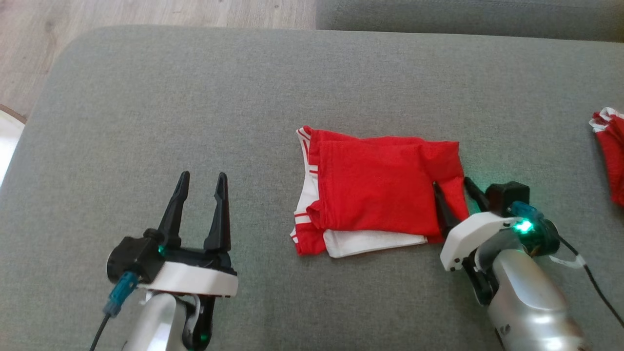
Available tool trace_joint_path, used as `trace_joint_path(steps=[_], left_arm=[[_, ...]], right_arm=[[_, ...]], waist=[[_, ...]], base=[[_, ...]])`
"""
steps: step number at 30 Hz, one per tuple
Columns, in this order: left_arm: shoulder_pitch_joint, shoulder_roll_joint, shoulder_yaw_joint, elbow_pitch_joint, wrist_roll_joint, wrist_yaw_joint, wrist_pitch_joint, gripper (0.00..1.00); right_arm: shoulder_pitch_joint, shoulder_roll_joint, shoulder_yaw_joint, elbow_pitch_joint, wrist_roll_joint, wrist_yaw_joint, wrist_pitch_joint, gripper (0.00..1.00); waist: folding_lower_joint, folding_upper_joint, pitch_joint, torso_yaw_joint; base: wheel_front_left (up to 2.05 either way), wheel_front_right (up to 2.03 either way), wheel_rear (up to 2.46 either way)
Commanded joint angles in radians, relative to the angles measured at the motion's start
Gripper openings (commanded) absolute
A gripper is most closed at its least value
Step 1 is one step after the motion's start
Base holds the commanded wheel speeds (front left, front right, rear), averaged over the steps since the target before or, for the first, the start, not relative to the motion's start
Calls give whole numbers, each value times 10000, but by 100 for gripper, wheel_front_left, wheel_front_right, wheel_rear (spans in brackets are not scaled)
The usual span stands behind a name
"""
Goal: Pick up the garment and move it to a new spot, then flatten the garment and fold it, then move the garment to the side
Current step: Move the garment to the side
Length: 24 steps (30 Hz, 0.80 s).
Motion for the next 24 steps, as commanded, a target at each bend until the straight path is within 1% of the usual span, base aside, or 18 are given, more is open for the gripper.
trace_joint_path(steps=[1,4,8,15,19,24], left_arm=[[-335,39,243,-265,29,16,-95,100],[-319,39,266,-248,31,16,-95,100],[-330,39,304,-283,86,16,-95,100],[-414,39,327,-592,174,15,-95,100],[-634,39,173,-792,96,22,-95,100],[-1001,39,-192,-1013,39,70,-95,100]], right_arm=[[-216,104,491,61,43,65,60,0],[-279,104,589,167,52,65,-9,0],[-489,104,597,223,-281,65,-331,0],[-1048,68,28,-374,-2479,65,-766,0],[-1265,-309,-122,-897,-3292,65,-773,0],[-1731,-1207,55,-1593,-3540,65,-499,0]], waist=[[-1,-1,-37,-13],[-1,-1,-80,-70],[-1,-1,-151,-305],[-1,-1,-161,-1217],[-1,-1,-98,-1699],[-1,-1,58,-2257]], base=[[0,0,0],[0,0,0],[0,0,0],[0,0,0],[0,0,0],[0,0,0]])
